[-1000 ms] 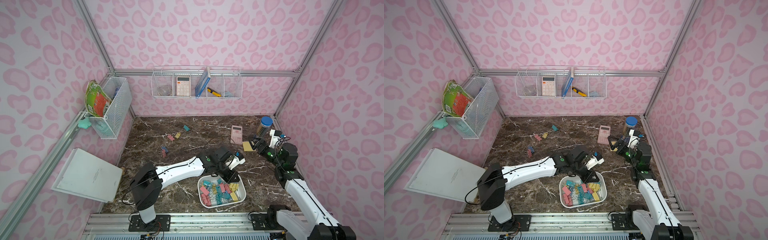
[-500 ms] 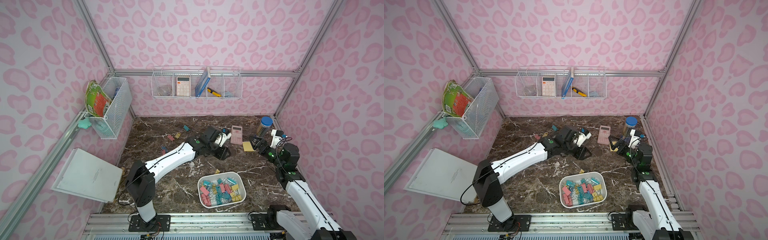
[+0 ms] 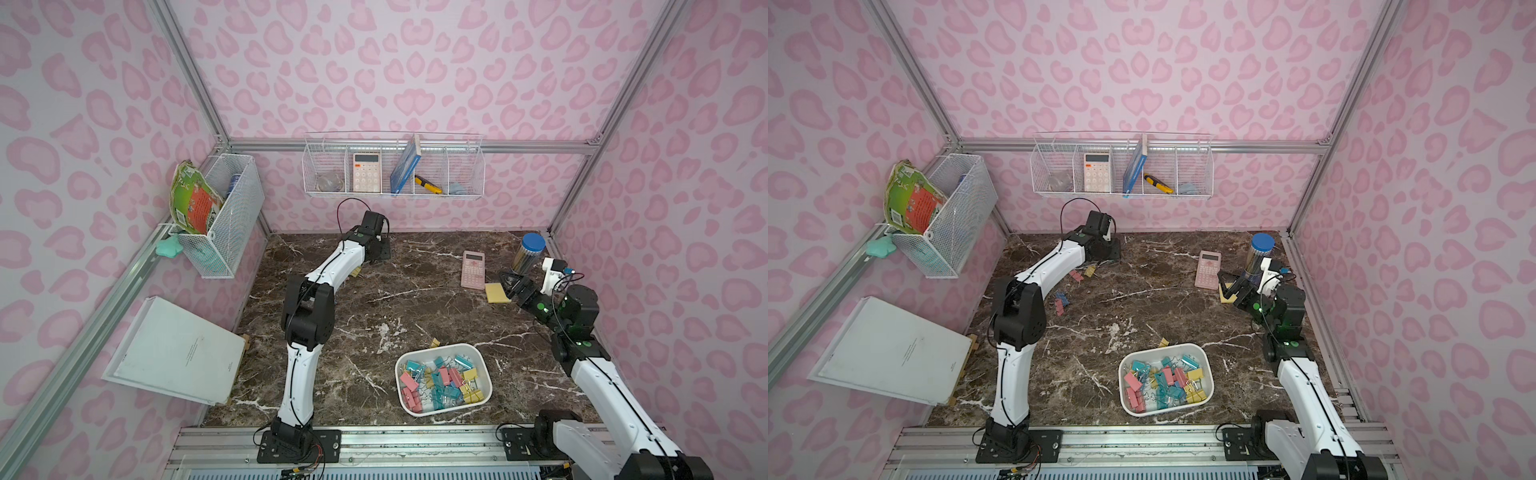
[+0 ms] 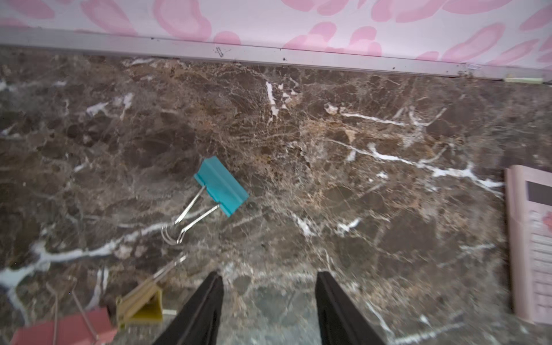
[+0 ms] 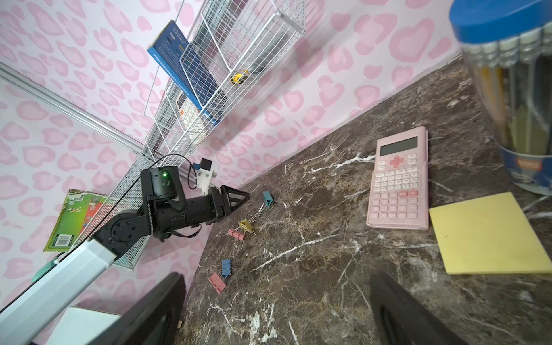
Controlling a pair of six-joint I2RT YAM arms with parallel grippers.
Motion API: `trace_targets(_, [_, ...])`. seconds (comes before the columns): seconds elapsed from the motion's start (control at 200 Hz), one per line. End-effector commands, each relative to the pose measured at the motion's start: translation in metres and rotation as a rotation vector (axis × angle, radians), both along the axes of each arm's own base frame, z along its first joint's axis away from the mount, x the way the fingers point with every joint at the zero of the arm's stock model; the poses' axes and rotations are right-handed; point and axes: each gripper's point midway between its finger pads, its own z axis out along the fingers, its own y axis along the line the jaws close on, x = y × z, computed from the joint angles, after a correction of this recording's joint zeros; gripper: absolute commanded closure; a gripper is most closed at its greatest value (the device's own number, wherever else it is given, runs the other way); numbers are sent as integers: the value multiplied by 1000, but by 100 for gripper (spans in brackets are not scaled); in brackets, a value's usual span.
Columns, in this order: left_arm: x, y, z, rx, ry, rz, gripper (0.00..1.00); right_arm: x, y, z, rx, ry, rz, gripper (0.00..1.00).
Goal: Put the binder clips in the storage box
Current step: Pick up the binder clip at the center of the board.
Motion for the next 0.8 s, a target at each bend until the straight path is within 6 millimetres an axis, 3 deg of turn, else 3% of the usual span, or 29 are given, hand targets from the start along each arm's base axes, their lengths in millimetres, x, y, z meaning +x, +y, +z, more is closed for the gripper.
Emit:
trace_targets(0.0, [-6,5,-20,159,105,-249,28,1,2,10,-10,-37,18,2])
trace_targets(0.1, [0,33,-38,417,174,-357,20,1,3,12,-5,-37,33,2])
trace_targets(0.185, [6,44,-48,504,174,-461,9,3,2,16,-7,-46,33,2])
trace_targets(0.24, [7,46,-51,484,171,-512,2,5,1,18,-11,-49,29,2])
trace_targets(0.435, [20,36,-47,331,85,-594,2,13,1,22,-10,-44,39,2])
trace_targets(0.655, [26,18,-72,237,69,-643,2,18,0,31,-21,-54,35,2])
trace_targets(0.795, [37,19,-82,244,43,-622,4,21,-1,32,-24,-50,29,2])
